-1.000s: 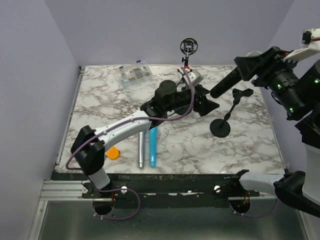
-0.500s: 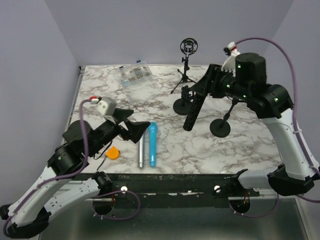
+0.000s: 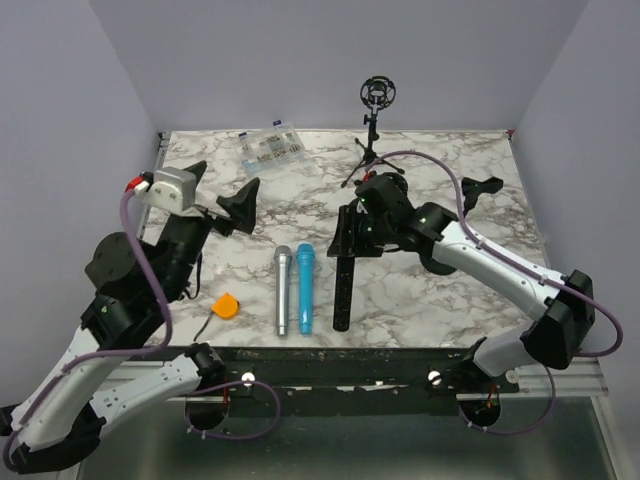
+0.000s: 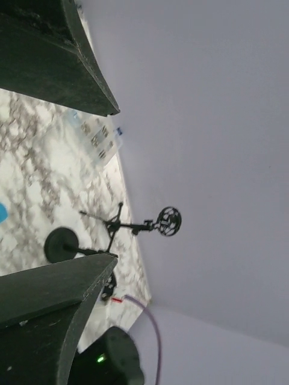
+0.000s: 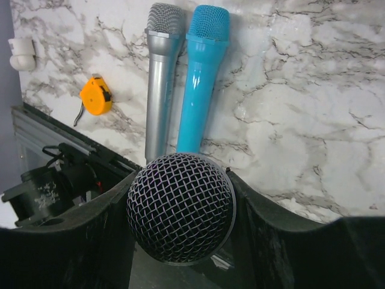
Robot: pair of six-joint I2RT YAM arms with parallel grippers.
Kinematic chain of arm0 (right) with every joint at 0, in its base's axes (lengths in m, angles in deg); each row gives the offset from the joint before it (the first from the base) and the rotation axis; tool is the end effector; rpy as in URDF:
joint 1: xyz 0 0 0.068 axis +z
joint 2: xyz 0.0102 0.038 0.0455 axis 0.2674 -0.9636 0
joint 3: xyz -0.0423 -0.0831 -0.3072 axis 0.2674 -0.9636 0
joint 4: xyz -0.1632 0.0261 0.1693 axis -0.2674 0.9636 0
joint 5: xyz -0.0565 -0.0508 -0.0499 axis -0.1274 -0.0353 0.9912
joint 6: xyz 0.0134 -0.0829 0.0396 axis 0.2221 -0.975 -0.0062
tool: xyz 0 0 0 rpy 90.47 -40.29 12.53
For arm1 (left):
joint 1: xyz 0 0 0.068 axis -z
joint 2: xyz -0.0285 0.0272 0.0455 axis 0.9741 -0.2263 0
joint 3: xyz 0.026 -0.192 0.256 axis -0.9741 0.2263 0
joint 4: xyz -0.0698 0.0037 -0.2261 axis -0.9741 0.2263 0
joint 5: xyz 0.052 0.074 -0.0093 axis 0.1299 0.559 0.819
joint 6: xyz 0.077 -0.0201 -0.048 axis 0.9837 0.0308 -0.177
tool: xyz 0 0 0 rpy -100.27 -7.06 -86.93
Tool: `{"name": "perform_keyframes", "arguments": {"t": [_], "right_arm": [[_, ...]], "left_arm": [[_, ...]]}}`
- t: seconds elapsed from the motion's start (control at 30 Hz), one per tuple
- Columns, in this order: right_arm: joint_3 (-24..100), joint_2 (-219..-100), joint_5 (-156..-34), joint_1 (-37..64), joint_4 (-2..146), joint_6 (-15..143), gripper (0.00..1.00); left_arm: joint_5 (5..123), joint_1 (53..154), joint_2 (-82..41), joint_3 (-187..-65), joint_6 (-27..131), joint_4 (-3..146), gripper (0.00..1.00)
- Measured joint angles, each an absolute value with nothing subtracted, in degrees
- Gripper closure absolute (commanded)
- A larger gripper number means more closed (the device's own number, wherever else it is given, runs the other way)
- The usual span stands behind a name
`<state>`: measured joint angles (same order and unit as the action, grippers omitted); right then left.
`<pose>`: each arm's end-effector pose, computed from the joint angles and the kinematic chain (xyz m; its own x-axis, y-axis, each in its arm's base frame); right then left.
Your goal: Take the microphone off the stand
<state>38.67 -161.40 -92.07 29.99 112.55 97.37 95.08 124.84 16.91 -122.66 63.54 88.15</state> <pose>0.2132 0.2269 0.3433 -0.8794 0.0204 -0.4756 -0.2402 0.8435 0.4804 0.0733 -0.0322 0.5125 0.1897 -0.2087 -0.9594 0.4312 0.8956 -0.1096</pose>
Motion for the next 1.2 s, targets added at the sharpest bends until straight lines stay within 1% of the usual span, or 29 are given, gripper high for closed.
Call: {"name": "perform_keyframes", "arguments": {"t": [0.1, 0.23, 0.37, 0.47, 0.73, 0.97, 1.2], "right_arm": [[36.09, -163.93, -90.0, 31.71, 108.26, 100.89, 0.99], [32.63, -167.41, -87.14, 32.48, 102.97, 104.43, 0.99], [31.72, -170.21, -84.58, 32.5, 99.8, 106.61, 0.99], [31.78, -173.16, -81.71, 32.5, 96.9, 107.33, 0.99], [32.87, -180.59, -77.02, 32.5, 93.71, 108.34, 0.99], [32.85, -183.95, -73.17, 32.5, 91.59, 110.39, 0.96], [32.85, -187.15, -69.74, 32.5, 90.56, 112.43, 0.87]], "left_arm": [[98.47, 124.54, 12.59, -121.07, 70.73, 80.81, 0.05], [100.9, 123.6, 9.46, -113.57, 77.01, 72.81, 0.05], [101.12, 122.66, 9.24, -105.42, 79.22, 70.47, 0.05], [101.07, 122.48, 10.88, -102.58, 80.02, 69.34, 0.06], [101.18, 122.39, 16.76, -100.96, 81.07, 62.19, 0.07], [101.16, 122.42, 16.13, -100.74, 81.05, 61.14, 0.08], [101.16, 122.42, 16.04, -100.65, 80.92, 61.14, 0.08]]}}
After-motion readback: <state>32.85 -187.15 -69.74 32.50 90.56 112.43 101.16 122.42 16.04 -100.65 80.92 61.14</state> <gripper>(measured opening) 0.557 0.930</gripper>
